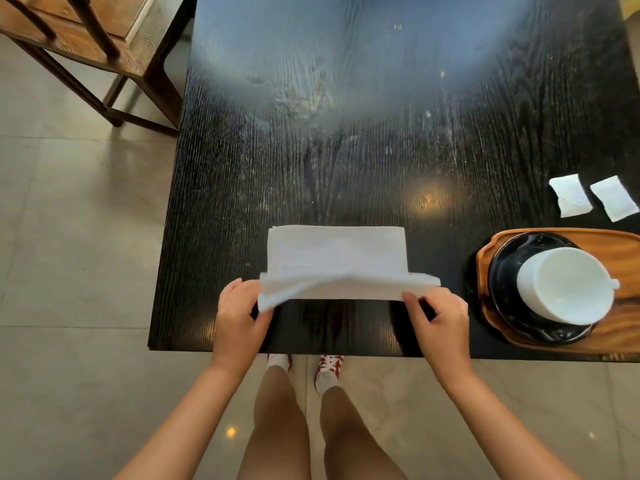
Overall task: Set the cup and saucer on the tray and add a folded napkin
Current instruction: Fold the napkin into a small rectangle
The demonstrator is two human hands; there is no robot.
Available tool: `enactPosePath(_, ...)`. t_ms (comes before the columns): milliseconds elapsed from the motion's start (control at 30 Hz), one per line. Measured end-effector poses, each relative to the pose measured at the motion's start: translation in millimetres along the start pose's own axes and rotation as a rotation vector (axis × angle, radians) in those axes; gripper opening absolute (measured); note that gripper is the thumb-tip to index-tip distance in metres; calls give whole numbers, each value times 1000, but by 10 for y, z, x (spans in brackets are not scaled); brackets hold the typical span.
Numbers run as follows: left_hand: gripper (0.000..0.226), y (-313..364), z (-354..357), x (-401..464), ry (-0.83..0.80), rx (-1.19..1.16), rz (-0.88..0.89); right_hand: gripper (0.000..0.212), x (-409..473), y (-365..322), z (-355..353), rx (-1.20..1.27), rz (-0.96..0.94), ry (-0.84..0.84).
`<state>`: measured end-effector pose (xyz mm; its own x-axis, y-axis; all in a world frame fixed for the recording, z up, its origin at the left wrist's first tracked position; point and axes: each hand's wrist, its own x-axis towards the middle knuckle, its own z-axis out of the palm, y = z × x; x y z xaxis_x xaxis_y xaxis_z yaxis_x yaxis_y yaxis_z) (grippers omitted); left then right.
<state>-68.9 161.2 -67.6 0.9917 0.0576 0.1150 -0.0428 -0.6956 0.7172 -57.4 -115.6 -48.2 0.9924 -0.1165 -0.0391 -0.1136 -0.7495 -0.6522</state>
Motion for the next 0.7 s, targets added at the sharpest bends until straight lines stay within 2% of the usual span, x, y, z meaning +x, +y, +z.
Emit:
enactPosePath(100,26,126,90,115,94,1,-171,16,53,-146,73,-11,157,72)
enactPosePath(167,25,175,164,157,144,12,-240,15,87,-173,129,-20,222,108)
enactPosePath(333,29,214,291,179,172,91,-335,15,137,-202,186,0,283,140)
enactPosePath(600,15,170,274,181,133,224,-294,11,191,-213,200,-99,291,170)
enactPosePath(633,19,189,271,191,140,248,-319,11,197,-220,198,-128,289,186)
enactPosePath(700,41,260,259,234,140,291,-295,24,215,-251,188,-210,251,225)
